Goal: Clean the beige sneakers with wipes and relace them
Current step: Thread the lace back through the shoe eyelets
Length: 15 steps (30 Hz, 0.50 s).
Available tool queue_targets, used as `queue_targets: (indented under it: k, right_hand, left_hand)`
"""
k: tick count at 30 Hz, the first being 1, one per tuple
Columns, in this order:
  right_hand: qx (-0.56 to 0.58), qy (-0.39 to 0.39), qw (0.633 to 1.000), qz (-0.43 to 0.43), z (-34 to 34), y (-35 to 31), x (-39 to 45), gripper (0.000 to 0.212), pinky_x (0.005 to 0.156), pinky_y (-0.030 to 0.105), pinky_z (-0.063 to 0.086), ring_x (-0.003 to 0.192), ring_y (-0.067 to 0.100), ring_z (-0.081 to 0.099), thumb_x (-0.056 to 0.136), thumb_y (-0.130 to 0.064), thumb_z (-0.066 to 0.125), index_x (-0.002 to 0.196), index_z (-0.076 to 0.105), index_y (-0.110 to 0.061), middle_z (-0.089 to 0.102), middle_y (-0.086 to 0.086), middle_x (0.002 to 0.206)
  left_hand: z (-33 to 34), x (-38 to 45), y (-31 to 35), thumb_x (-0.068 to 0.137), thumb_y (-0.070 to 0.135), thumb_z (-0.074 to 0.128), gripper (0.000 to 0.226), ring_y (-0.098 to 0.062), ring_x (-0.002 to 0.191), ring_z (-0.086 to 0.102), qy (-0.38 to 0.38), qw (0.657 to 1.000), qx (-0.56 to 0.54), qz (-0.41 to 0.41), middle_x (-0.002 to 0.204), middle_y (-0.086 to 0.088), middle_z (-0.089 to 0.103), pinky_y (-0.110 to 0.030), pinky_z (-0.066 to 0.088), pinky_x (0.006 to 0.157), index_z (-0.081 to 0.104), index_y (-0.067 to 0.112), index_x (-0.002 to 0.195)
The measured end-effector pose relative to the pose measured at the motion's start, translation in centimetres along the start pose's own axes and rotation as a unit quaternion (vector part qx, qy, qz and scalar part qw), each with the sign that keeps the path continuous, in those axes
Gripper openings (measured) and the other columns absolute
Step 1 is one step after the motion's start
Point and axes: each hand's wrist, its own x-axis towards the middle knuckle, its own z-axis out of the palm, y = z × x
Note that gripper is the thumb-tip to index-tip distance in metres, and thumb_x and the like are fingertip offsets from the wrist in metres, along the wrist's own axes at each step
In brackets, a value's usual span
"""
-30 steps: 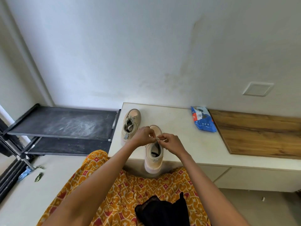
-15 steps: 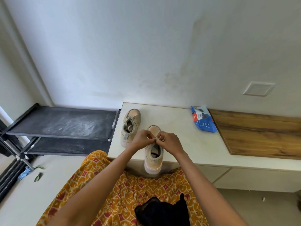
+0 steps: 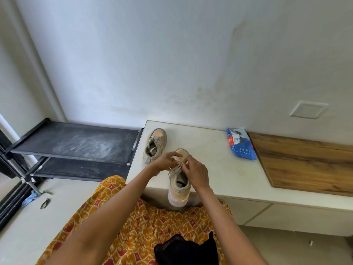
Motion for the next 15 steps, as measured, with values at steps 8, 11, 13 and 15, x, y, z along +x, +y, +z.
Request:
queue_targets:
  k: [8, 11, 13, 15]
  right_hand:
    - [0.006, 0.0, 1.0, 0.006, 0.1, 0.2, 0.0, 0.014, 0.059, 0.018, 0.044, 0.075, 0.016, 0.064, 0.094, -0.028, 0.053, 0.101, 0.055, -0.016, 0.067, 0.001, 0.089]
    - [0.009, -0.003, 1.0, 0.005, 0.1, 0.3, 0.1, 0.014, 0.06, 0.022, 0.044, 0.076, 0.018, 0.064, 0.094, -0.027, 0.053, 0.1, 0.055, -0.015, 0.067, 0.002, 0.09]
    - [0.01, -0.008, 1.0, 0.007, 0.0, 0.2, 0.1, 0.013, 0.061, 0.023, 0.045, 0.078, 0.018, 0.064, 0.094, -0.027, 0.053, 0.1, 0.056, -0.016, 0.068, 0.002, 0.092]
    - [0.007, -0.009, 1.0, 0.01, -0.1, 0.2, 0.1, 0.014, 0.061, 0.022, 0.044, 0.078, 0.018, 0.064, 0.094, -0.028, 0.053, 0.1, 0.056, -0.016, 0.067, 0.001, 0.093]
  left_hand:
    - [0.7, -0.1, -0.4, 0.093, 0.012, 0.056, 0.015, -0.006, 0.065, 0.056, 0.053, 0.998, 0.028, 0.015, 0.076, -0.003, 0.062, -0.014, 0.047, 0.058, 0.067, 0.001, 0.095]
    - [1.2, -0.1, -0.6, 0.098, 0.013, 0.046, 0.017, -0.014, 0.064, 0.06, 0.111, 0.989, -0.094, -0.033, 0.077, -0.007, 0.063, -0.022, 0.052, 0.057, 0.057, 0.001, 0.104]
    - [1.4, -0.2, -0.7, 0.1, 0.013, 0.042, 0.021, -0.017, 0.061, 0.062, 0.149, 0.973, -0.167, -0.052, 0.079, -0.011, 0.064, -0.024, 0.054, 0.054, 0.051, -0.002, 0.111]
    - [1.6, -0.5, -0.8, 0.1, 0.018, 0.043, 0.021, -0.017, 0.062, 0.063, 0.161, 0.968, -0.187, -0.045, 0.083, -0.012, 0.065, -0.025, 0.055, 0.056, 0.047, 0.002, 0.114]
